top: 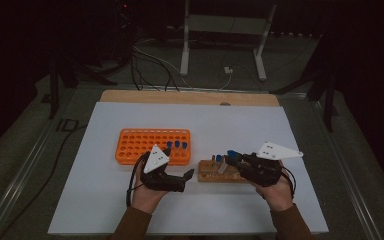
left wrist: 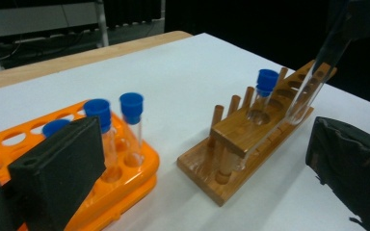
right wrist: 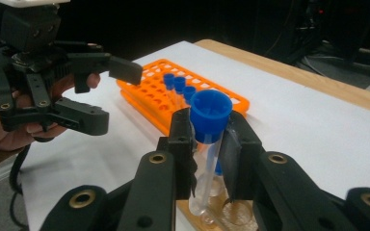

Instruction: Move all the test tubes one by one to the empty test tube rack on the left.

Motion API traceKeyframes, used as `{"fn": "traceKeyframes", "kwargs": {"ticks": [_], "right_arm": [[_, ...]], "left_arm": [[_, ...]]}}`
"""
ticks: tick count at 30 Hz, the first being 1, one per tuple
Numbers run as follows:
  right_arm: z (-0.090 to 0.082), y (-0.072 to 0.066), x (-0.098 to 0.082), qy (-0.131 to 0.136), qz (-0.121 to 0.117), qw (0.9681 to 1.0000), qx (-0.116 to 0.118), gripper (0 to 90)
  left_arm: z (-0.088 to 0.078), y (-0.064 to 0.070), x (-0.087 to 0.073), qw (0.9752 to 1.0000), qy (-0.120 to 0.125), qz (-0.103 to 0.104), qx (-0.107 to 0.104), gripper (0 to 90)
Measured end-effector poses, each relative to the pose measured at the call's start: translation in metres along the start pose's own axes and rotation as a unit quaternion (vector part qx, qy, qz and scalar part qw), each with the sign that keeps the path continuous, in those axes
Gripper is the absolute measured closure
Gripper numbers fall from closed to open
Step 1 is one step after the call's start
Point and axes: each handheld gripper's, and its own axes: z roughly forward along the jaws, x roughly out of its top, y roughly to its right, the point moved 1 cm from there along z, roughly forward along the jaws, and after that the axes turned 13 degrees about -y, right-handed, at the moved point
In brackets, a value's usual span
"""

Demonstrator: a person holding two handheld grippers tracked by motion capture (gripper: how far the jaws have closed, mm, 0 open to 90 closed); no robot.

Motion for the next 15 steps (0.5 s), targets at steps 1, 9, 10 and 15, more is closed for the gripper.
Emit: {"fn": "traceKeyframes", "kwargs": {"ticks": [1,9,10,15], "right_arm": [[0.001,-0.001,0.0,-0.001,0.001,1.0,0.003,76.7],[0.014,-0.012,0.002,-0.012,-0.005,0.9997,0.02,76.7],[0.016,-0.013,0.002,-0.013,-0.005,0.9997,0.021,76.7],[0.023,-0.019,0.002,-0.02,-0.006,0.9994,0.027,76.7]], "left_arm": [[0.0,0.002,0.001,1.0,-0.001,0.002,-0.001,0.9],[0.006,0.013,0.004,0.9999,0.0,0.014,-0.007,3.6],[0.007,0.016,0.004,0.9998,0.0,0.016,-0.007,3.8],[0.011,0.027,0.006,0.9994,-0.005,0.034,-0.007,5.8]]}}
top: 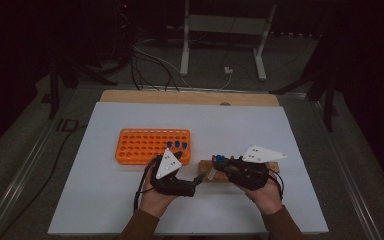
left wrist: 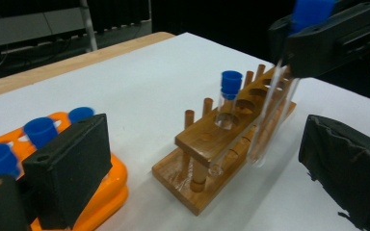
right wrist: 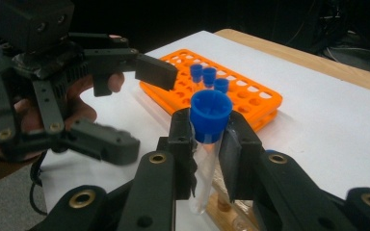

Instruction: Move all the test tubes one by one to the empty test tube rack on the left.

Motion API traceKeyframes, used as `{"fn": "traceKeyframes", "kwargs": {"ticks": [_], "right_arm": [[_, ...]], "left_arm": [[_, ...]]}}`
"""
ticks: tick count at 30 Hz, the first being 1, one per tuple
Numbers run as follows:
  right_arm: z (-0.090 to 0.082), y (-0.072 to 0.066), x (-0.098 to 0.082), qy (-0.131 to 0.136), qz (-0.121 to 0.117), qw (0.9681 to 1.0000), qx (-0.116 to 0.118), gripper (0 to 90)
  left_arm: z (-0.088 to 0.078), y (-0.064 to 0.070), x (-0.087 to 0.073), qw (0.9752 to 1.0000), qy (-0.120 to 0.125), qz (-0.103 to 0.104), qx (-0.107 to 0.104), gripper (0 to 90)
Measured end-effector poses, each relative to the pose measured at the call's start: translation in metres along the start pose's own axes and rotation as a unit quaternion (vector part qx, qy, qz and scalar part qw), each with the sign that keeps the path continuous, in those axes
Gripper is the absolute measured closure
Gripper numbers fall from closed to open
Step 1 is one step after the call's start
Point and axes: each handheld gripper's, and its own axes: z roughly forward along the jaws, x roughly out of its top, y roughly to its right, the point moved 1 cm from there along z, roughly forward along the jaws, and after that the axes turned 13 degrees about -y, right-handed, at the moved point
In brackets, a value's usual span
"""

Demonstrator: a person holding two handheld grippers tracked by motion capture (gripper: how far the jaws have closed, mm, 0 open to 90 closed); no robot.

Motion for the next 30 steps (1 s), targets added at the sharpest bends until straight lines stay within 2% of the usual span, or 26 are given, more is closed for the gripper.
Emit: {"fn": "traceKeyframes", "kwargs": {"ticks": [3,8,14,19,26,30], "right_arm": [[0.004,-0.002,0.0,-0.003,0.0,1.0,0.002,76.7],[0.009,-0.007,0.0,-0.008,-0.003,0.9999,0.008,76.6],[0.013,-0.011,0.0,-0.012,-0.006,0.9998,0.014,76.6],[0.014,-0.012,0.0,-0.012,-0.006,0.9998,0.016,76.6],[0.015,-0.013,-0.001,-0.012,-0.007,0.9997,0.018,76.6],[0.015,-0.012,-0.001,-0.012,-0.006,0.9997,0.02,76.4]], "left_arm": [[0.003,0.006,0.001,0.9999,-0.004,0.013,0.001,7.5],[0.007,0.015,0.001,0.9995,-0.005,0.029,0.006,17.2],[0.01,0.024,0.001,0.9984,-0.006,0.056,-0.006,48.4],[0.011,0.026,0.0,0.9977,-0.009,0.065,-0.014,63.9],[0.012,0.026,0.0,0.9976,-0.009,0.063,-0.027,74.8],[0.011,0.025,0.0,0.9976,-0.009,0.061,-0.032,76.8]]}}
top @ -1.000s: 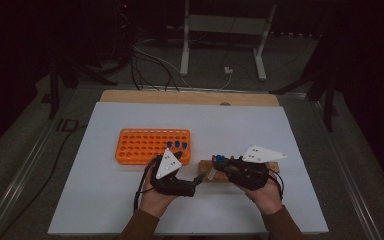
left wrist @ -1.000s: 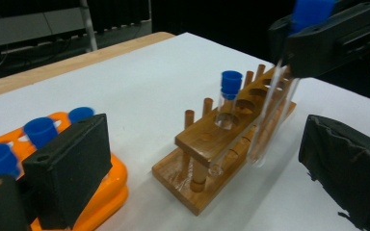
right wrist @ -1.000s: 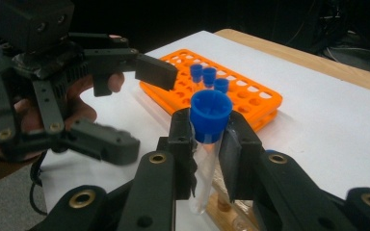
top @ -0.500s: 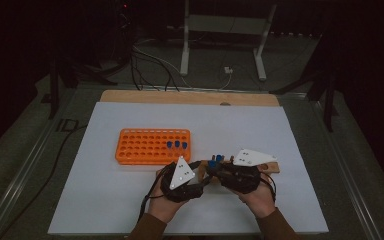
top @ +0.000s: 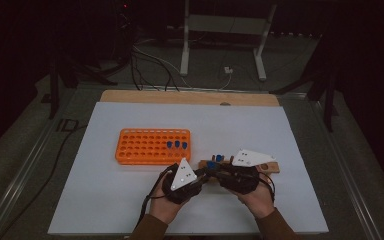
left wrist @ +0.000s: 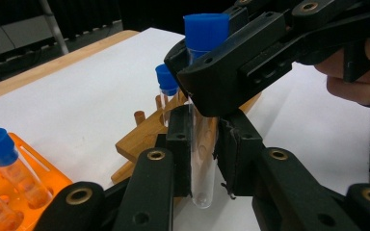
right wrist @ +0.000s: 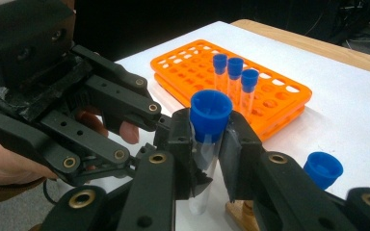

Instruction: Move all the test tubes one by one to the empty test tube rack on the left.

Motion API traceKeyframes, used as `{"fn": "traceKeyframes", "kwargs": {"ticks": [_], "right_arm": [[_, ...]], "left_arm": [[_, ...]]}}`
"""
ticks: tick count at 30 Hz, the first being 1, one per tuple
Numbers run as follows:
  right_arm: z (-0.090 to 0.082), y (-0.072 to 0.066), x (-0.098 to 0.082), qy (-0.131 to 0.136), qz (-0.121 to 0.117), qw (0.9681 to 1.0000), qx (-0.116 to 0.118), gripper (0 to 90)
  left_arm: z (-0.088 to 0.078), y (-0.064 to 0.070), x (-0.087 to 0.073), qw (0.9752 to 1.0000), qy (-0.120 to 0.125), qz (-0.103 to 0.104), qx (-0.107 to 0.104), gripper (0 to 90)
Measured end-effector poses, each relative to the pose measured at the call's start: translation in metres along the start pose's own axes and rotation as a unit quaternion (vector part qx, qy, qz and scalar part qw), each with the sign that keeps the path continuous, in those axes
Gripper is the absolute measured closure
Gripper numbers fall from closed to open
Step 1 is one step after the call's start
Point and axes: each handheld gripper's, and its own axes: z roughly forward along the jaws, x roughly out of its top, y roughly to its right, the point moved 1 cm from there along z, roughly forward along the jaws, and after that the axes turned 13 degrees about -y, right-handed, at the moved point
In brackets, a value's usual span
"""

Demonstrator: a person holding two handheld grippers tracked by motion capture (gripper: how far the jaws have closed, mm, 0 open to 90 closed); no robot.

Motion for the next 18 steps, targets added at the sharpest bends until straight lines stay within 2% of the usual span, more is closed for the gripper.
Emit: {"fn": "traceKeyframes", "kwargs": {"ticks": [4,7,10,15,18], "right_arm": [[-0.002,0.001,0.0,0.005,0.0,1.0,0.005,69.1],[-0.004,0.004,0.0,0.017,0.009,0.9997,0.013,59.1],[-0.008,0.007,0.001,0.029,0.018,0.9994,0.011,47.1],[-0.013,0.012,0.002,0.04,0.042,0.9983,0.003,24.4],[-0.013,0.013,0.002,0.038,0.043,0.9982,-0.019,15.1]], "left_arm": [[0.0,-0.001,0.0,1.0,-0.001,-0.002,0.001,77.0],[0.0,-0.002,-0.001,1.0,-0.003,-0.004,0.003,77.1],[0.0,-0.004,-0.002,1.0,-0.001,-0.008,0.004,77.2],[-0.004,-0.01,-0.004,0.9998,0.005,-0.02,0.008,77.3],[-0.006,-0.012,-0.004,0.9997,0.007,-0.023,0.009,77.4]]}}
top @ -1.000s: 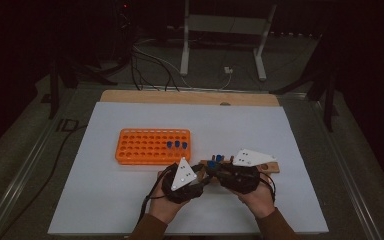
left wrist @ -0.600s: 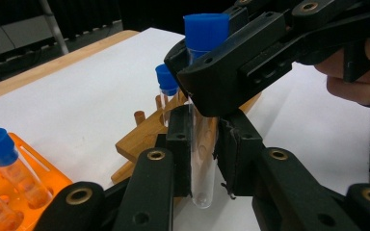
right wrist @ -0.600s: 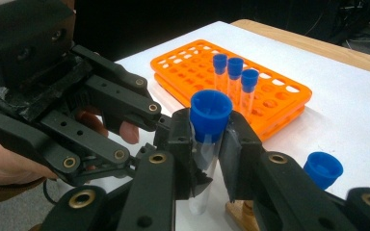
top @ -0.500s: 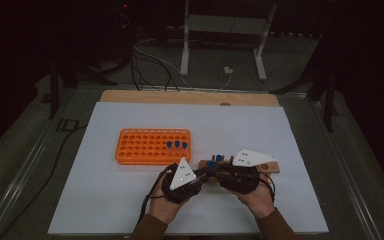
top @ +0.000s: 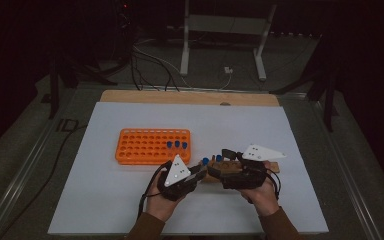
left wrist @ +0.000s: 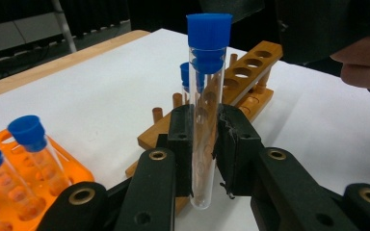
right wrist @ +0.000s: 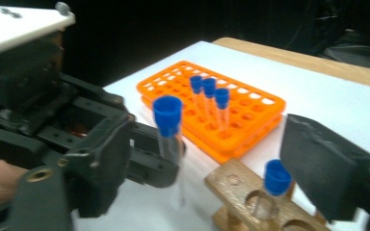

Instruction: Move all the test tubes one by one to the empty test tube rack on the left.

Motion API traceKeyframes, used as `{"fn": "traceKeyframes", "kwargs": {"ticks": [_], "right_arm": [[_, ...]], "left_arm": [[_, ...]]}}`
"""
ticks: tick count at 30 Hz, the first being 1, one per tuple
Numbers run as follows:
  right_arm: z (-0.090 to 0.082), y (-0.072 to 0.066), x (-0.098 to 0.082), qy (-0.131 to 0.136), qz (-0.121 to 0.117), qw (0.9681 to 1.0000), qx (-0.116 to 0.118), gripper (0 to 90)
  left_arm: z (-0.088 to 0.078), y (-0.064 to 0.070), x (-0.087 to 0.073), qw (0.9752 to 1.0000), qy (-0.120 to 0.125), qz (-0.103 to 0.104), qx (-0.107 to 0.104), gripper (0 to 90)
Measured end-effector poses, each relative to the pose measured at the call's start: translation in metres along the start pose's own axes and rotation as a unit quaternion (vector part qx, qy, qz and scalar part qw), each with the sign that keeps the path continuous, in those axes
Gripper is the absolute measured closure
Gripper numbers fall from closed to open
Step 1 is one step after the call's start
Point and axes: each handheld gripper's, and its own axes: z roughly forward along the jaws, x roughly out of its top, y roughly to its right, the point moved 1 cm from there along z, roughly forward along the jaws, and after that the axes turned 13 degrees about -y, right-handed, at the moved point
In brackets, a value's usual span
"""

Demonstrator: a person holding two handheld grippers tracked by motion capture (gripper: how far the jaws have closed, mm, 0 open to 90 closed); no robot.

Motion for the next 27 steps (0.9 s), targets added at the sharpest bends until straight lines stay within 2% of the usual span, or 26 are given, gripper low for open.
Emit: {"fn": "traceKeyframes", "kwargs": {"ticks": [1,5,9,19,27], "right_arm": [[0.0,0.0,0.0,0.001,0.0,1.0,-0.004,14.7],[-0.001,0.003,0.0,0.006,0.003,0.9998,-0.018,3.4],[-0.004,0.008,-0.002,0.01,0.002,0.9994,-0.034,0.7],[-0.01,0.022,-0.006,0.014,0.013,0.9986,-0.049,0.2],[-0.014,0.027,-0.007,0.017,0.019,0.9982,-0.055,0.2]], "left_arm": [[-0.001,-0.001,0.0,1.0,0.0,0.0,0.001,77.3],[-0.002,-0.002,0.0,1.0,0.002,-0.002,0.003,77.3],[-0.005,-0.004,-0.001,1.0,0.004,-0.005,0.005,77.3],[-0.012,-0.014,-0.002,0.9997,0.01,-0.016,0.018,77.3],[-0.018,-0.025,-0.004,0.9989,0.013,-0.027,0.036,77.3]]}}
